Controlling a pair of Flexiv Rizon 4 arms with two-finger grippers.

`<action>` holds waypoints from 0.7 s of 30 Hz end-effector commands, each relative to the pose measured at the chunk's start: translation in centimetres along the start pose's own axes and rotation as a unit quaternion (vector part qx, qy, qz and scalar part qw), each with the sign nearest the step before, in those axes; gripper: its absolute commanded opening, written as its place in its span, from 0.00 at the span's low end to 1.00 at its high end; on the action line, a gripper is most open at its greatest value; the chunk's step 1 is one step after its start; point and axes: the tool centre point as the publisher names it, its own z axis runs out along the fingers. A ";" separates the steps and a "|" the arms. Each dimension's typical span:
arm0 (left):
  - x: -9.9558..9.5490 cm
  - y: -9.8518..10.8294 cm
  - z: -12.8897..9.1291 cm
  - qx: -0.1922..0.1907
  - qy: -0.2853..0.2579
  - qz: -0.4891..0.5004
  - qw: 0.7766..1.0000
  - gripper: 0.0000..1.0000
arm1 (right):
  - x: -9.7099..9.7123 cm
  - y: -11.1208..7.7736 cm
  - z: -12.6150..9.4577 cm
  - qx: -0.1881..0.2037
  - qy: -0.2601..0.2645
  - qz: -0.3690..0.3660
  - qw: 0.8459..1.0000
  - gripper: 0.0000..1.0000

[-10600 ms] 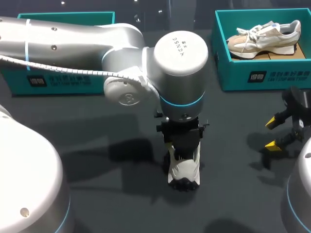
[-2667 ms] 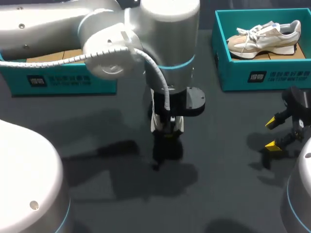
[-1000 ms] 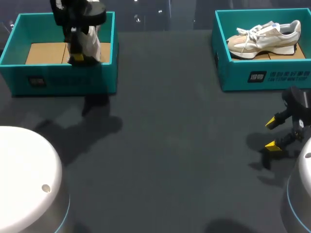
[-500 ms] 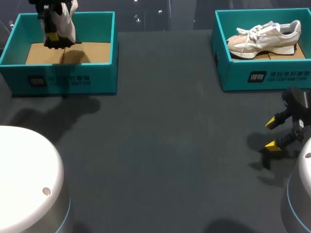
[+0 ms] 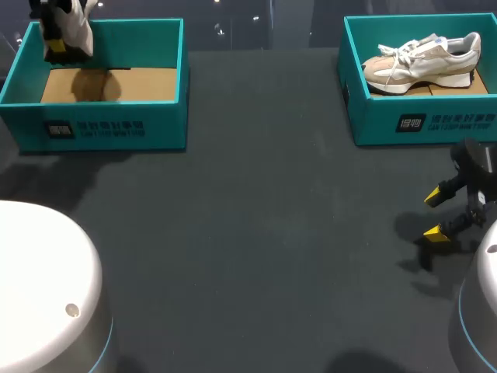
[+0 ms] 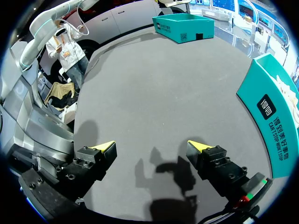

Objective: Take the shoe out of the shoebox, open the shoe tongue, remove and reinsert the insole, then place the shoe into the shoebox

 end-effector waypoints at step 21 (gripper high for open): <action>-0.2 4.1 0.2 -0.038 -0.018 0.335 0.941 0.00 | 0.1 0.0 0.0 0.001 -0.001 0.000 1.000 1.00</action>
